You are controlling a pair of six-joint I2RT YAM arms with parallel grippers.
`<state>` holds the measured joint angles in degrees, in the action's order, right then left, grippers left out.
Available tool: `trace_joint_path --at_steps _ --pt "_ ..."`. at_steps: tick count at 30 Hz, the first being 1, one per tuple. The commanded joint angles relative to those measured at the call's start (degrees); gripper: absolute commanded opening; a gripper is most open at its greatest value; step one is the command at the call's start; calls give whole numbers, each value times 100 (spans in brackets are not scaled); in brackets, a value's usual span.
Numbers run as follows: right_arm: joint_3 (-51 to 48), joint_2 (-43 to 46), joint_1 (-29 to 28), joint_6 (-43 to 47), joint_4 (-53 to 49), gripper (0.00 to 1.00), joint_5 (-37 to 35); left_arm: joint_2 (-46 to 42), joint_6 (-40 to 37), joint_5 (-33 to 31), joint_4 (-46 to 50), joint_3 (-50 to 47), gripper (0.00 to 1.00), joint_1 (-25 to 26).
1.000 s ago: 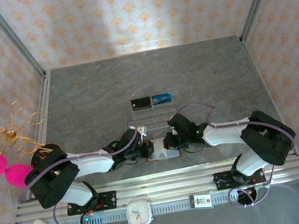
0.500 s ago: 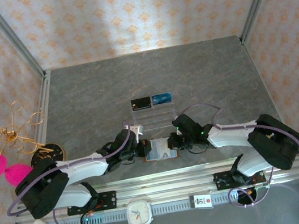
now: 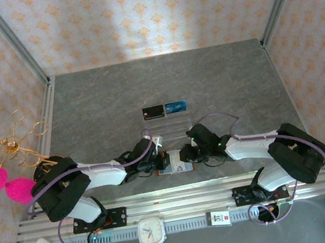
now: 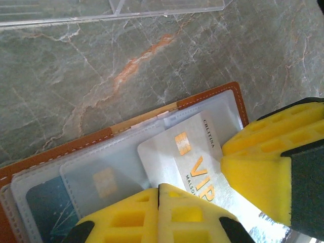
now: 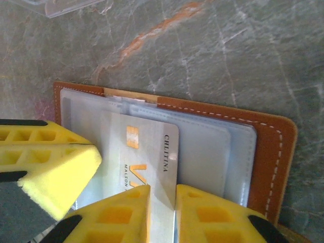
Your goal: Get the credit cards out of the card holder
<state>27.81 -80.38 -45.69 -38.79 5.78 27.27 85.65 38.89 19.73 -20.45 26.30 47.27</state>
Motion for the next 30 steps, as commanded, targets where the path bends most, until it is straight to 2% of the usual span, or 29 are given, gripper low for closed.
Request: trace_joint_path --at_steps 1,7,13,17,22,27,30 --pt "-128 -198 34 60 116 23 113 125 -183 63 126 58 0 24" --pt "-104 -264 36 79 426 23 378 248 -212 121 236 16 0 37" --pt "-56 57 99 205 -167 1 -175 38 -180 15 336 -27 0 28" --pt "-135 680 157 400 -655 0 -771 -109 -179 -3 316 -63 0 -28" --pt "-46 1502 163 945 -831 0 -936 -368 -171 52 249 17 0 -110" --pt "800 1943 247 1714 -1384 0 -1485 -1493 -186 -348 567 213 40 -239" --pt "1257 1945 404 2136 -1253 0 -1299 -2098 -283 -654 1087 357 58 -384"
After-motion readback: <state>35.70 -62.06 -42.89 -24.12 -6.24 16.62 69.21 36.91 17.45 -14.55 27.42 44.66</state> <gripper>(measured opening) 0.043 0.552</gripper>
